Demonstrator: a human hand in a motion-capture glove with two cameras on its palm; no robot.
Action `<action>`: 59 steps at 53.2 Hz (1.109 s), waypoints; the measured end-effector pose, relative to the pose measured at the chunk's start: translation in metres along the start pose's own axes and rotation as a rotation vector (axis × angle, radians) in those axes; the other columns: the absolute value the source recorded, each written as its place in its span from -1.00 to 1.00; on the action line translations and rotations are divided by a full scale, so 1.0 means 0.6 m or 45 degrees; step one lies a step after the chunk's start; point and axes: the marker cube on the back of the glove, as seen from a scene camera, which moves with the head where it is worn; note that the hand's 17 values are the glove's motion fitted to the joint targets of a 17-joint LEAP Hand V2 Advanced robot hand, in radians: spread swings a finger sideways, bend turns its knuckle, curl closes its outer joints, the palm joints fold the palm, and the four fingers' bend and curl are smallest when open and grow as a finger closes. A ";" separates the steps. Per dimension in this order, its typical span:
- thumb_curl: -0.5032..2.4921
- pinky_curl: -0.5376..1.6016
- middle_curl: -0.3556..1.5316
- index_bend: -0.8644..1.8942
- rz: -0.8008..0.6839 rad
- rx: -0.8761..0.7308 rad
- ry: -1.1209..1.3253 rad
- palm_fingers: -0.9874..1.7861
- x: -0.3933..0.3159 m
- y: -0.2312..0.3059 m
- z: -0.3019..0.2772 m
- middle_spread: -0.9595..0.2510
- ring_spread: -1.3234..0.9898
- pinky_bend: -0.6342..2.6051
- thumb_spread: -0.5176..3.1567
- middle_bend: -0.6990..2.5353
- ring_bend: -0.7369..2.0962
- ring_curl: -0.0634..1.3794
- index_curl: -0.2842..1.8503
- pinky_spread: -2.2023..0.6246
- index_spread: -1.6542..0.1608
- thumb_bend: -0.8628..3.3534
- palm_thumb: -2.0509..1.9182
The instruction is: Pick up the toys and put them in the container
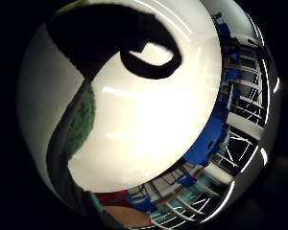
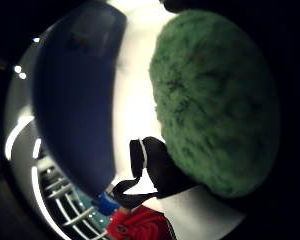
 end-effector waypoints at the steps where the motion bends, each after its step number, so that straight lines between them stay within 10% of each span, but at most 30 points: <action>1: -0.49 -0.13 -0.34 -0.24 0.000 0.000 0.006 -0.34 0.000 -0.001 0.001 0.43 0.13 0.00 -0.16 -0.51 -0.37 -0.53 -0.55 0.63 0.42 -0.61 0.02; 25: -0.41 -0.11 -0.49 -0.10 0.001 0.040 0.109 0.08 -0.019 0.006 0.000 0.28 -0.03 0.16 -0.03 -0.48 0.06 -0.34 -0.42 0.31 0.35 -0.56 0.15; 59: -0.17 -0.16 -0.30 -0.17 0.027 0.225 -0.013 0.50 0.001 0.041 -0.027 -0.11 -0.27 -0.03 -0.27 -0.33 0.13 -0.26 -0.26 0.23 0.32 -0.52 0.38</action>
